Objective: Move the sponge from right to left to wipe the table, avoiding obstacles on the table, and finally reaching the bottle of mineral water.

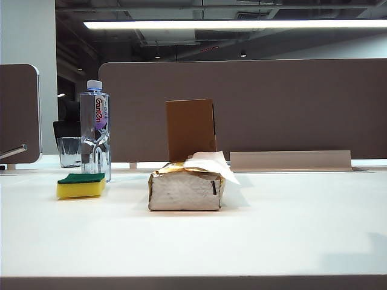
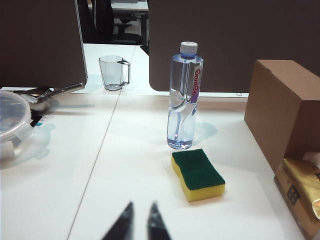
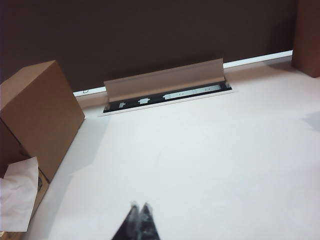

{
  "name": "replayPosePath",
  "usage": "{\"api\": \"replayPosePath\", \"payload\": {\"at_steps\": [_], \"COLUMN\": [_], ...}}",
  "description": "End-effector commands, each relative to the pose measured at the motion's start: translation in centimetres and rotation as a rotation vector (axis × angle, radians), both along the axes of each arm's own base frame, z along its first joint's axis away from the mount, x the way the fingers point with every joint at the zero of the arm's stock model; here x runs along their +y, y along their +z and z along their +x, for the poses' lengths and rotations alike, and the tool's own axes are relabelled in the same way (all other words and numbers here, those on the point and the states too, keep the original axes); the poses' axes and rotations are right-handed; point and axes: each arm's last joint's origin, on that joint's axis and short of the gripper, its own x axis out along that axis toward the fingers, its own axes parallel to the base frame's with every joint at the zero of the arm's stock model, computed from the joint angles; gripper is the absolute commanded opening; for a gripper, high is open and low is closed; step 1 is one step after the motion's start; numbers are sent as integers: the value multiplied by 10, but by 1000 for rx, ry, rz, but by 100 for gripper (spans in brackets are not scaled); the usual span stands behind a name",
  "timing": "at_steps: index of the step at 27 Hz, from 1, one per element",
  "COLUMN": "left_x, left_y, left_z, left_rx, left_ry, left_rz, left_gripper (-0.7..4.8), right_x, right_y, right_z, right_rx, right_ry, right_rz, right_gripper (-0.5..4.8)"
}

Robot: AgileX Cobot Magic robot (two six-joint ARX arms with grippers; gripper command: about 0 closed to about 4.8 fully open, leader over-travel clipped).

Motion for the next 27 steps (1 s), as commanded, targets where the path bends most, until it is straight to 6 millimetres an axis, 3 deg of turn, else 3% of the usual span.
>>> {"api": "replayPosePath", "payload": {"at_steps": [1, 3, 13, 27], "left_x": [0, 0, 0, -1], "left_y": [-6, -15, -43, -75], "left_z": [7, 11, 29, 40], "left_rx": [-41, -20, -81, -110], "left_ry": [-6, -7, -6, -33], "left_rz": [-2, -14, -21, -8], "left_gripper": [45, -6, -6, -6], "right_x": [0, 0, 0, 0], "right_y": [-5, -14, -55, -86], "right_z": [5, 10, 29, 38], "right_rx": [-32, -19, -26, -36], "right_ry": [-3, -3, -2, 11], "right_rz": [1, 0, -1, -65], "right_gripper": [-6, -6, -6, -6]}}
